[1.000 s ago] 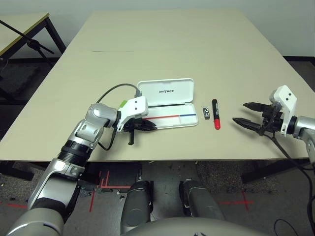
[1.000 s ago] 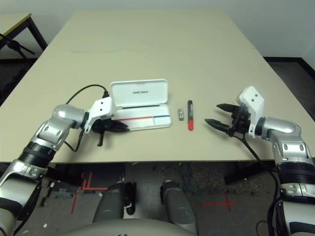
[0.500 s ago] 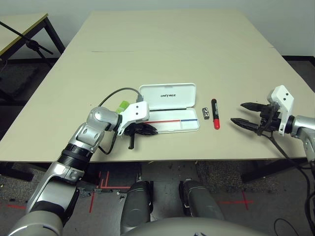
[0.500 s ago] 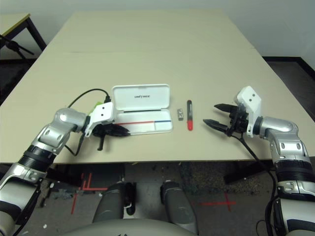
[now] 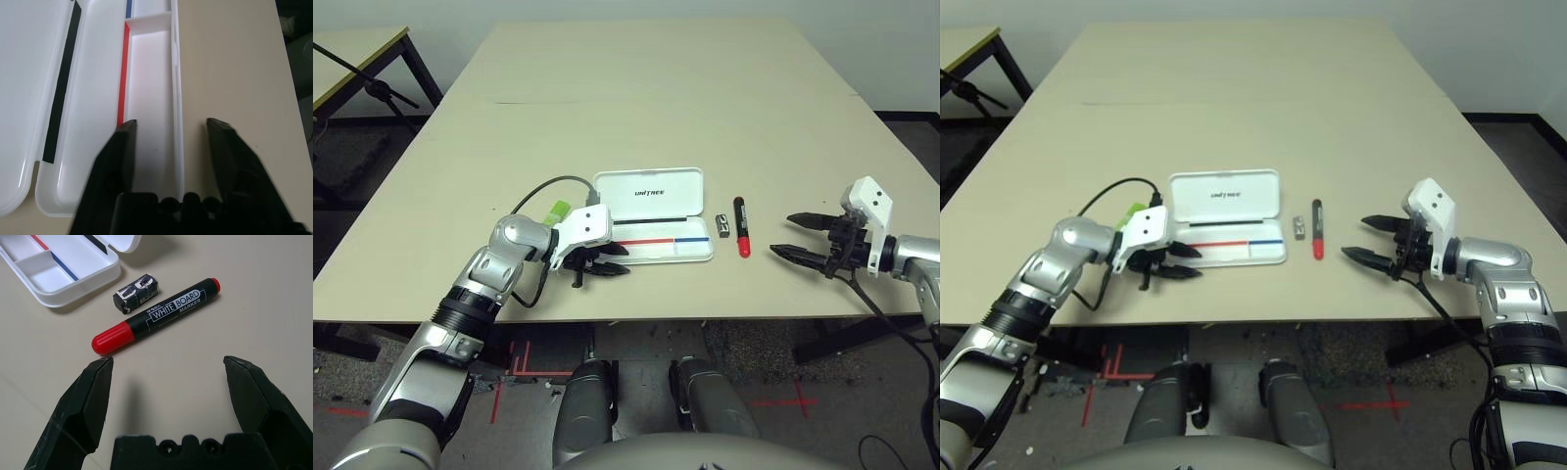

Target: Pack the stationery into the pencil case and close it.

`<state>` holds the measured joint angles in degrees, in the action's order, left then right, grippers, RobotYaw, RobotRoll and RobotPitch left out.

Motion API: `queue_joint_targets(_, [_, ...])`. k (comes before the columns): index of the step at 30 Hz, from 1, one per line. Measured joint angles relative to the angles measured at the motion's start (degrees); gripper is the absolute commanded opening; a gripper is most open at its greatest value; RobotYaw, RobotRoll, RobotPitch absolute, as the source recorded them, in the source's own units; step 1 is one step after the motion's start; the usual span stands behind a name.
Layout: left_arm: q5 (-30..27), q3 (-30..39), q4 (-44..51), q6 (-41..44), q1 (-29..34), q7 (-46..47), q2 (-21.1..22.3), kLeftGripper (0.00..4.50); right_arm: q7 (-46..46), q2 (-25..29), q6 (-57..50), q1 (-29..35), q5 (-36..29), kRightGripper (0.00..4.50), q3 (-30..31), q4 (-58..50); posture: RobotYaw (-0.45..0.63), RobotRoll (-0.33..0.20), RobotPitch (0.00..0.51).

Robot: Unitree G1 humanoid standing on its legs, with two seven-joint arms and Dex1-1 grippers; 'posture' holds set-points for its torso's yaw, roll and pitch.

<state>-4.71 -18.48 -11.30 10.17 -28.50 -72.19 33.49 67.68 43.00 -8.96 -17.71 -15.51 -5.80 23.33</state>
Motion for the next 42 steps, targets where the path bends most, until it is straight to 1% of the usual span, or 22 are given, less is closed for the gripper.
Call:
queue_joint_targets(1, [-0.27,0.25,0.69,0.38,0.08,-0.08,0.32,4.48,0.0,-0.01,0.09,-0.09,0.04,4.5,0.23,0.13,-0.12,0.0,0.083])
queue_joint_targets(5, [-2.27,1.9,4.26,2.11,0.8,-0.49,1.3,4.48,-0.05,-0.18,0.78,-0.84,0.51,4.5,0.57,1.73,-0.12,0.0,0.083])
queue_joint_targets(10, [-5.23,2.79,9.42,6.58,2.42,-1.07,2.75,4.48,-0.01,-0.67,1.86,-1.86,0.97,4.5,0.73,3.75,-0.12,0.0,0.083])
queue_joint_targets(11, [-5.62,3.03,10.42,7.4,2.5,-1.11,3.24,4.48,0.0,-0.75,1.99,-1.99,1.11,4.5,0.79,4.04,-0.1,0.0,0.083])
queue_joint_targets(14, [-6.7,4.01,12.75,9.21,2.77,-1.16,4.11,4.48,0.03,-1.0,2.66,-2.64,1.56,4.5,0.88,5.26,-0.09,0.0,0.083])
queue_joint_targets(24, [-8.89,4.14,16.08,13.14,4.48,-0.55,4.96,4.48,0.14,-1.82,4.58,-4.86,2.76,4.5,2.07,8.53,-0.08,0.0,0.085])
queue_joint_targets(33, [-8.98,4.15,16.96,14.01,6.96,0.85,4.93,4.48,0.09,-2.15,6.12,-6.39,2.96,4.5,2.69,10.46,-0.07,0.0,0.083])
queue_joint_targets(37, [-10.88,6.53,16.96,13.55,6.95,2.43,3.4,4.48,0.07,-2.25,6.48,-6.57,2.98,4.5,2.72,10.63,-0.07,0.0,0.082])
queue_joint_targets(42, [-12.66,9.83,16.86,12.89,6.95,4.51,2.59,4.48,0.14,-2.61,6.57,-6.59,2.85,4.5,2.72,10.63,-0.07,0.0,0.081])
